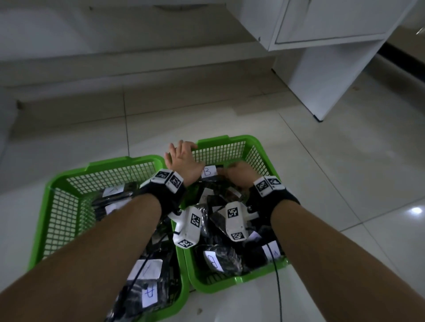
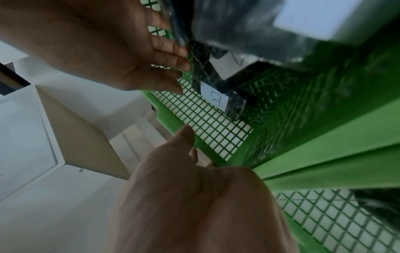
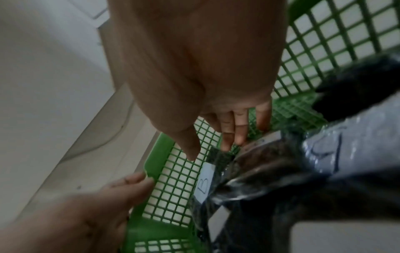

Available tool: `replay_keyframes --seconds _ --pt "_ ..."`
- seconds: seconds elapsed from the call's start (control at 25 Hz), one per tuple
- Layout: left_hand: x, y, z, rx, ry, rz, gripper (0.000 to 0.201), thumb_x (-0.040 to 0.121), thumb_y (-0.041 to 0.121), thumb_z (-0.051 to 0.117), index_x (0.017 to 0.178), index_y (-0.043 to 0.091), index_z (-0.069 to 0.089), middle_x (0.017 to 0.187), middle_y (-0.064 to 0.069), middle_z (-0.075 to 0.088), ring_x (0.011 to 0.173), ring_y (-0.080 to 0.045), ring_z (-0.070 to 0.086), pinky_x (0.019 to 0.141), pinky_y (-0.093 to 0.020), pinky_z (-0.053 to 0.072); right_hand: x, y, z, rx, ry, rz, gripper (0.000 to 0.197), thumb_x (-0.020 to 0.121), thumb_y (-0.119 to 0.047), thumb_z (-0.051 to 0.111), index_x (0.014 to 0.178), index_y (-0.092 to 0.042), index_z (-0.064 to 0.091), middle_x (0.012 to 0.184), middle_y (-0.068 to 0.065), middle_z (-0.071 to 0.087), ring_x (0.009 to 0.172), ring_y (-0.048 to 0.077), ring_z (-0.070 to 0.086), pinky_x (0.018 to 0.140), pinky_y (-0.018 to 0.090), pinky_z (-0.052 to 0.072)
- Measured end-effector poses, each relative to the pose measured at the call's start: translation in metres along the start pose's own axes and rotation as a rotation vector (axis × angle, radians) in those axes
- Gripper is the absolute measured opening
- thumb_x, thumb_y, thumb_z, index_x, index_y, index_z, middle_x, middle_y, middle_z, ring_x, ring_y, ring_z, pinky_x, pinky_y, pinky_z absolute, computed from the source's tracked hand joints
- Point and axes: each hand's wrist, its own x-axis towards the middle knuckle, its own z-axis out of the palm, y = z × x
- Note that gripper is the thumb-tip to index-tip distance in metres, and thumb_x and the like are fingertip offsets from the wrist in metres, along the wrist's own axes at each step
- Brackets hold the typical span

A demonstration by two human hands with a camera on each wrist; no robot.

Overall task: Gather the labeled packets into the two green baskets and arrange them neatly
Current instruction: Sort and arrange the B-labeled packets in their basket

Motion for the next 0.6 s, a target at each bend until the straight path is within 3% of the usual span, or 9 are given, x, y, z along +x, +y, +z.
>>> replay_keyframes --seconds 0.04,0.16,0.28,0.4,0.48,0.6 --pt "-0.001 0.0 0.002 -0.008 -0.001 0.006 0.042 0.088 0.028 0.059 0.127 0.027 0.047 0.162 -0.006 0.019 0.152 -0.034 -0.004 0.119 -0.049 -0.011 0.001 0.003 0.002 0.024 0.009 -0.004 0.027 0.095 -0.027 0.069 0.108 -0.004 0.073 0.108 0.009 0.074 0.097 0.024 0.069 0.086 0.031 0.055" --pt "-0.003 0.002 0.004 0.023 -0.021 0.009 0.027 0.092 0.03 0.055 0.119 0.032 0.057 0.166 -0.007 0.004 0.152 -0.034 -0.011 0.117 -0.049 -0.016 0.0 0.005 0.011 0.141 0.061 0.04 0.021 0.087 -0.028 0.078 0.093 -0.009 0.075 0.093 0.005 0.074 0.087 0.019 0.07 0.079 0.029 0.056" --pt "-0.005 -0.001 0.001 0.038 -0.014 0.004 0.031 0.096 0.03 0.051 0.125 0.028 0.062 0.166 -0.005 0.005 0.152 -0.033 -0.01 0.119 -0.05 -0.013 -0.008 0.003 0.015 0.265 0.114 0.061 0.032 0.083 -0.023 0.082 0.109 -0.009 0.07 0.099 0.003 0.072 0.09 0.018 0.069 0.08 0.029 0.056" --pt "-0.007 -0.005 -0.003 0.083 -0.048 0.06 0.042 0.098 0.026 0.05 0.14 0.025 0.052 0.166 -0.007 0.0 0.151 -0.035 -0.012 0.12 -0.051 -0.011 -0.019 -0.003 0.009 0.405 0.164 0.034 0.043 0.083 -0.011 0.081 0.122 -0.011 0.062 0.11 0.005 0.07 0.099 0.021 0.069 0.081 0.032 0.058" --pt "-0.009 -0.008 -0.006 0.114 -0.075 0.079 0.05 0.098 0.028 0.051 0.147 0.023 0.043 0.166 -0.009 -0.005 0.151 -0.035 -0.014 0.121 -0.051 -0.011 -0.025 -0.003 0.002 0.46 0.151 -0.013 0.044 0.087 -0.005 0.074 0.128 -0.014 0.061 0.114 0.005 0.07 0.1 0.019 0.069 0.074 0.027 0.058" --pt "-0.012 -0.007 -0.006 0.085 -0.056 0.094 0.048 0.096 0.037 0.055 0.142 0.023 0.049 0.166 -0.009 -0.002 0.152 -0.033 -0.012 0.12 -0.049 -0.012 -0.033 -0.001 -0.008 0.568 0.11 -0.069 0.04 0.094 -0.002 0.065 0.131 -0.016 0.061 0.12 0.006 0.068 0.1 0.021 0.071 0.08 0.033 0.062"
